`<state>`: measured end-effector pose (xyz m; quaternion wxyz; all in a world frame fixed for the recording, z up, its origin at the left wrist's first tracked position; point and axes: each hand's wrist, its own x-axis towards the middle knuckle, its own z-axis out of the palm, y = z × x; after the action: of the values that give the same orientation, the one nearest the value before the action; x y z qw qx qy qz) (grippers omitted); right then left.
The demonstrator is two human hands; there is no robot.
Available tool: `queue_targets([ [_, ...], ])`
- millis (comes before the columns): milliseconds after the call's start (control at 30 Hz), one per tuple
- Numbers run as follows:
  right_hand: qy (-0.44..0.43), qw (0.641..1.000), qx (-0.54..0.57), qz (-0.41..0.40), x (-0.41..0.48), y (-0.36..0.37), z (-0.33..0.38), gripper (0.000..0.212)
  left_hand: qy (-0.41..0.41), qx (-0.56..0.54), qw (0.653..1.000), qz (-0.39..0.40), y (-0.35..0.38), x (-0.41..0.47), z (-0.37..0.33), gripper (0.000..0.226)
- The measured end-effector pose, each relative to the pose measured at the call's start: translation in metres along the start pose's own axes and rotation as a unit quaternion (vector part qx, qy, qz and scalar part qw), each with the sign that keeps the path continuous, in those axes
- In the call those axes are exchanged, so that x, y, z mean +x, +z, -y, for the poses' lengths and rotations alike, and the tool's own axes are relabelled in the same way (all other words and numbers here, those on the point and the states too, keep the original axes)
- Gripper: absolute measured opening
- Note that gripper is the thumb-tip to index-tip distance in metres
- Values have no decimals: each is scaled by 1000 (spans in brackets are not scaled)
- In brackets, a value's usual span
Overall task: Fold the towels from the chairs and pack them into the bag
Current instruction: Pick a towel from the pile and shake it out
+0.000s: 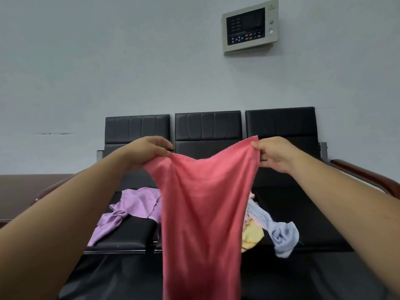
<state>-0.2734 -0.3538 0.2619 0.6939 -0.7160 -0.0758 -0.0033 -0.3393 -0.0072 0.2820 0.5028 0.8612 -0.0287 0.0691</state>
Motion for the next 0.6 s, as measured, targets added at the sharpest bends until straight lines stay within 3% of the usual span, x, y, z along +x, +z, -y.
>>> queue_targets([
  [133, -21, 998, -39, -49, -1, 1, -11, 18, 11, -184, 980, 77, 8, -3, -1, 21],
  [267, -63, 992, -79, -76, -3, 9, -19, 6, 40, -243, 962, 121, 21, -7, -8, 26],
  [367, -137, 978, -141, -75, -4, 22, -18, 11, 76, -127, 982, 115, 36, -9, -13, 30],
  [467, -169, 971, -156, -59, -10, 34, -14, 10, 102, 22, 991, 81, 53, -11, -22, 13],
  [600, -183, 969, -164, -24, -20, 47, -13, 22, 120, 76, 989, 42, 70, -11, -30, 14],
])
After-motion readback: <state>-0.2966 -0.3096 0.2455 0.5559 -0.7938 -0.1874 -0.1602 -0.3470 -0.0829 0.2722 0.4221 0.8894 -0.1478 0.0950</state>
